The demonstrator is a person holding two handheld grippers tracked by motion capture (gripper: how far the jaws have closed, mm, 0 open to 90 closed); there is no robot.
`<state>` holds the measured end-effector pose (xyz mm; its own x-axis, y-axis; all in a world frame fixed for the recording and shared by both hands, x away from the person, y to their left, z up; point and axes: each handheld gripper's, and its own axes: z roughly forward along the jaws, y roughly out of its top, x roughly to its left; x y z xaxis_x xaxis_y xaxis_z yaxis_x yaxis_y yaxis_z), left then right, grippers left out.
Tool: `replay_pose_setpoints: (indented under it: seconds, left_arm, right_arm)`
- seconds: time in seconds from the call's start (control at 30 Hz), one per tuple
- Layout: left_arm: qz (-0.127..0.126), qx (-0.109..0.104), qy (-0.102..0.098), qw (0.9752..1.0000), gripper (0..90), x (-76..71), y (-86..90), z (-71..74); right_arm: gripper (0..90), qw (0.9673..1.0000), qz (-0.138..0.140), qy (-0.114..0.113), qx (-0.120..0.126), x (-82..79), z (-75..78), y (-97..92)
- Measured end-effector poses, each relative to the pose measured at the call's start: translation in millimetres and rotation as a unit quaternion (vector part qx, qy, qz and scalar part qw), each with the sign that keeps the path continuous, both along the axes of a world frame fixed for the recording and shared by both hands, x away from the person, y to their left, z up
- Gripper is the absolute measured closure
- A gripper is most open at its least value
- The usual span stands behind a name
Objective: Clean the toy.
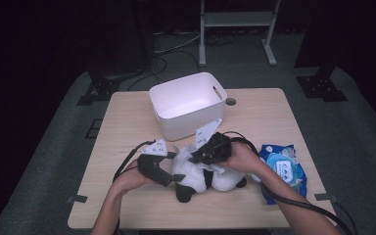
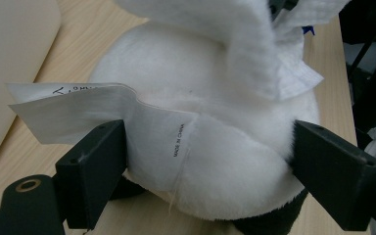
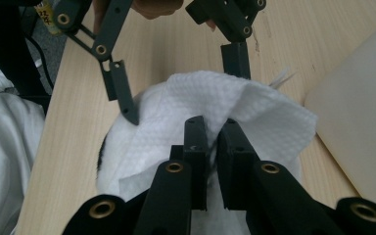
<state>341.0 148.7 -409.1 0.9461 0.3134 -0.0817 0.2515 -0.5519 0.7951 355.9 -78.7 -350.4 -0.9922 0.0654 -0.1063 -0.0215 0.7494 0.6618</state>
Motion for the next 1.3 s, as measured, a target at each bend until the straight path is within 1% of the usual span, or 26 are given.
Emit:
replay_pose_setpoints:
  seconds: [0.07, 0.1, 0.17, 0.27, 0.3, 0.33, 0.4, 0.47, 0.57, 0.6, 0.63, 0.7, 0.8, 0.9, 1.0, 1.07, 1.13, 1.2, 1.3]
  left_arm:
    - [0.003, -0.003, 0.003, 1.0, 14.0, 0.9, 0.3, -0.9]
    - [0.002, -0.004, 0.003, 1.0, 14.0, 1.0, 0.0, -1.1]
    - [0.002, -0.003, 0.003, 1.0, 14.0, 0.7, -0.4, -0.9]
    - [0.001, -0.002, 0.003, 1.0, 14.0, 0.7, -0.5, -1.0]
    - [0.003, -0.001, 0.005, 1.0, 14.0, 0.8, -0.5, -1.0]
    - [0.003, 0.0, 0.004, 1.0, 14.0, 0.5, -0.6, -0.8]
    - [0.004, 0.002, 0.002, 1.0, 14.0, -0.2, -0.9, -0.5]
    - [0.004, 0.003, 0.003, 1.0, 14.0, -0.1, -0.9, -0.4]
    - [0.004, 0.004, 0.002, 1.0, 14.0, -0.1, -1.3, -0.2]
    - [0.004, 0.004, 0.002, 1.0, 14.0, -0.1, -1.3, -0.2]
    - [0.004, 0.003, 0.002, 1.0, 14.0, 0.1, -1.2, -0.2]
    - [0.003, 0.004, 0.003, 1.0, 14.0, 0.6, -0.6, -0.5]
    - [0.004, 0.003, 0.003, 1.0, 14.0, 0.1, -0.6, -0.4]
    - [0.004, 0.006, 0.002, 1.0, 14.0, -0.3, -1.1, 0.2]
    - [0.004, 0.006, 0.002, 1.0, 14.0, -0.2, -1.0, 0.2]
    - [0.003, 0.005, 0.0, 1.0, 14.0, 0.3, -0.7, -0.1]
    - [0.003, 0.004, 0.001, 1.0, 14.0, 0.4, -0.5, -0.2]
    - [0.002, 0.004, 0.001, 1.0, 14.0, 0.4, -0.3, -0.3]
    - [0.002, 0.003, 0.003, 1.0, 14.1, 0.9, 0.0, -0.8]
  right_arm:
    - [82.3, 1.0, 0.003, 0.0, -0.007, 4.5, -1.1, 2.2]
    - [82.4, 1.0, 0.001, 0.008, -0.004, 6.2, -1.4, 1.2]
    - [82.4, 1.0, -0.002, 0.006, -0.006, 7.3, -1.3, -3.6]
    - [82.4, 0.9998, -0.016, -0.002, -0.01, 7.6, -0.1, -15.9]
    - [82.3, 0.9996, -0.026, -0.004, -0.014, 7.1, -0.8, -21.9]
    - [82.4, 0.9995, -0.028, -0.006, -0.016, 7.2, -1.4, -25.9]
    - [82.4, 0.9992, -0.035, -0.004, -0.017, 5.6, -3.1, -37.3]
    - [82.4, 0.9988, -0.047, 0.0, -0.013, 2.9, -4.5, -49.0]
    - [82.4, 0.9983, -0.057, 0.003, -0.008, -3.2, -7.2, -66.5]
    - [82.4, 0.9983, -0.057, 0.003, -0.008, -3.2, -7.2, -66.5]
    - [82.2, 0.9981, -0.062, 0.003, -0.004, -8.0, -8.1, -76.3]
    - [82.1, 0.9979, -0.064, 0.001, 0.003, -12.5, -8.7, -85.3]
    - [82.2, 0.9975, -0.069, 0.007, 0.013, -18.7, -10.6, -93.5]
    - [82.2, 0.9979, -0.061, 0.011, 0.019, -24.7, -14.2, -94.9]
    - [82.1, 0.9984, -0.05, 0.015, 0.024, -32.2, -18.5, -88.4]
    - [82.1, 0.9989, -0.039, 0.016, 0.019, -37.4, -21.6, -81.5]
    - [82.1, 0.9995, -0.03, 0.009, 0.01, -40.9, -24.1, -76.4]
    - [82.1, 0.9995, -0.029, 0.009, 0.009, -42.4, -25.4, -76.5]
    - [82.2, 0.9991, -0.036, 0.014, 0.017, -43.3, -26.3, -84.6]
